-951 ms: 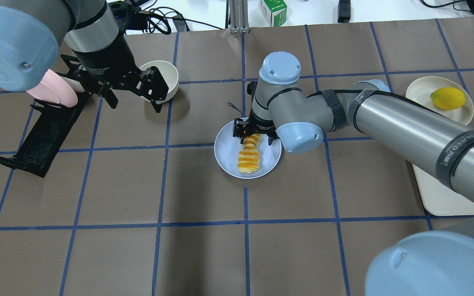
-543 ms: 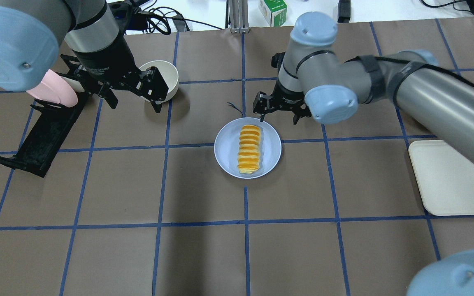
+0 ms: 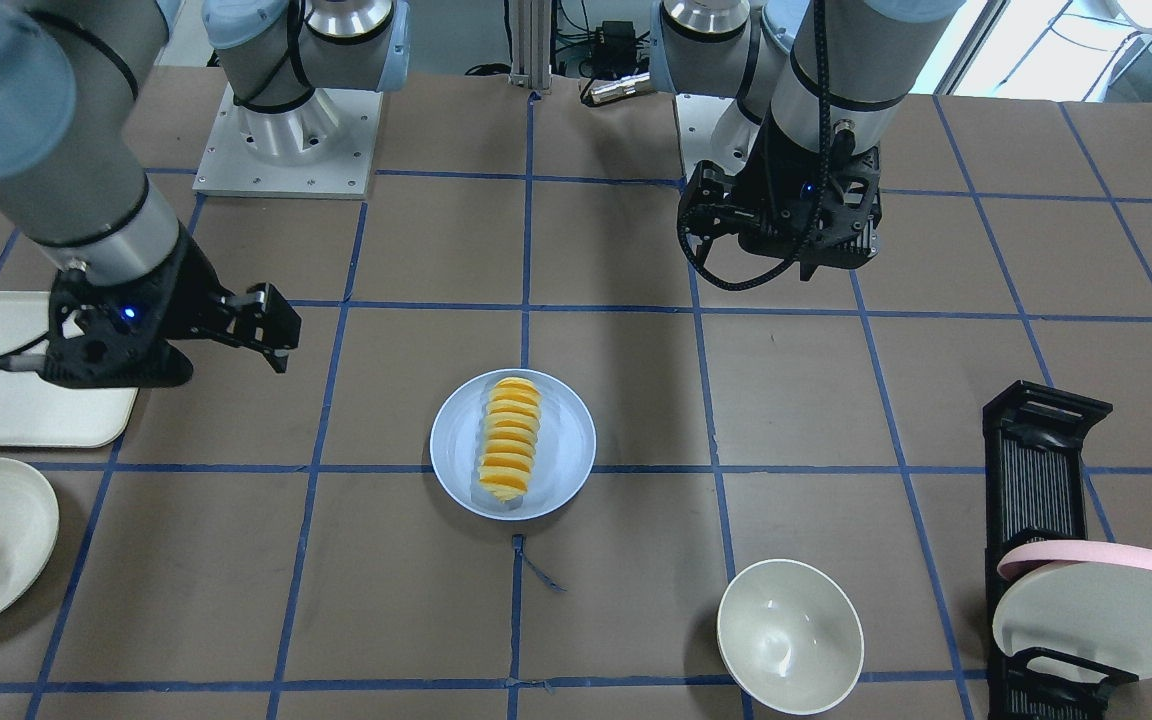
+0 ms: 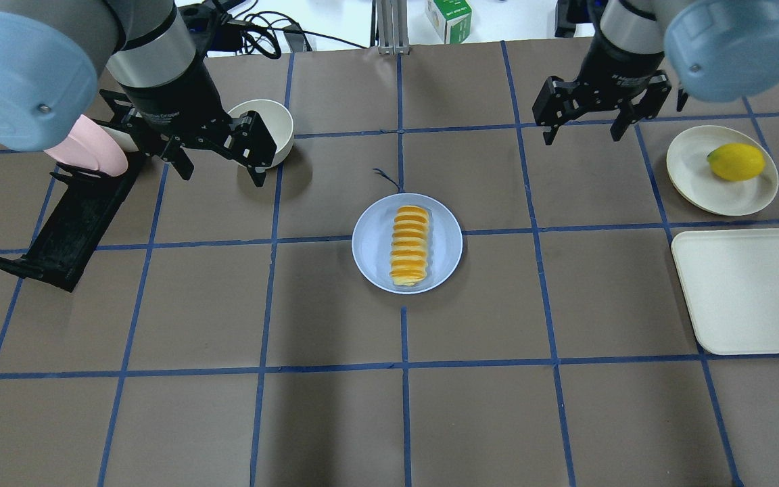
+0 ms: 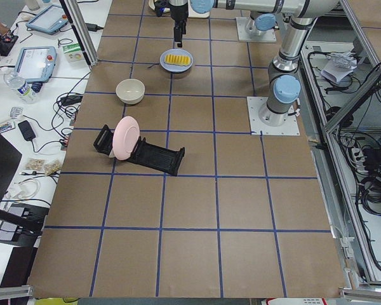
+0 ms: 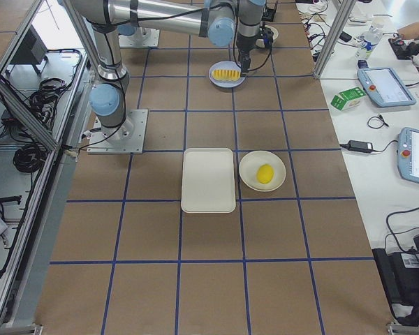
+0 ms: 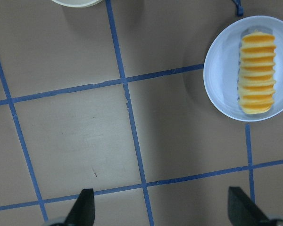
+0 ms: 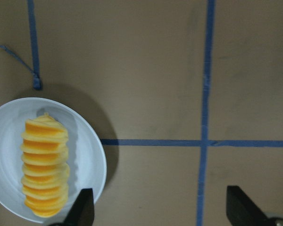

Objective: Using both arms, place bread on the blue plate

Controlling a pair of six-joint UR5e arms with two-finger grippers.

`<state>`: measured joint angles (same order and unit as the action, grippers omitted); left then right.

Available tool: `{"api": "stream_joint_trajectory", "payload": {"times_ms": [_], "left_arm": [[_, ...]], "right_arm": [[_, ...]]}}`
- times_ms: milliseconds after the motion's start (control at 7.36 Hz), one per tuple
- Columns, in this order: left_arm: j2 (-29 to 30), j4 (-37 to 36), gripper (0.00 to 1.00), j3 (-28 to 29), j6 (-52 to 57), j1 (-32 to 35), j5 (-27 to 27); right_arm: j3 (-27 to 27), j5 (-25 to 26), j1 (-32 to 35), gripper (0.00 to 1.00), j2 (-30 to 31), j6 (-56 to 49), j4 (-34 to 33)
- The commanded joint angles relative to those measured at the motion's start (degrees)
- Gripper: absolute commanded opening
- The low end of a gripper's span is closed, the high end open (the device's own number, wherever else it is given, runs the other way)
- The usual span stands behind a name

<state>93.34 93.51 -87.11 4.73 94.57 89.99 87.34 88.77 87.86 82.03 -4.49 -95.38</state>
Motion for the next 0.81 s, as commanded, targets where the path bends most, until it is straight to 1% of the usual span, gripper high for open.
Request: {"api": "stream_joint_trajectory", "payload": {"times_ms": [0,136,272,679], "left_arm": [[0.0,0.0,1.0,-0.07,-0.07,0.0,-0.07],[0.0,0.0,1.0,-0.16,0.02,0.0,0.1],[0.17,0.0,1.0,0.1,0.02,0.0,0.1],[0.17,0.0,1.0,0.19,0.02,0.0,0.1]], "right_arm": [[-0.25,1.57,2.38,1.0,4.36,-0.17,2.57],[-0.06,3.76,3.19,1.0,3.85,-0.52,2.13],[-0.23,3.34,3.2,1.0,3.06,-0.09,0.82],[-0.76,2.81,3.2,1.0,2.44,-0.17,0.81]]}}
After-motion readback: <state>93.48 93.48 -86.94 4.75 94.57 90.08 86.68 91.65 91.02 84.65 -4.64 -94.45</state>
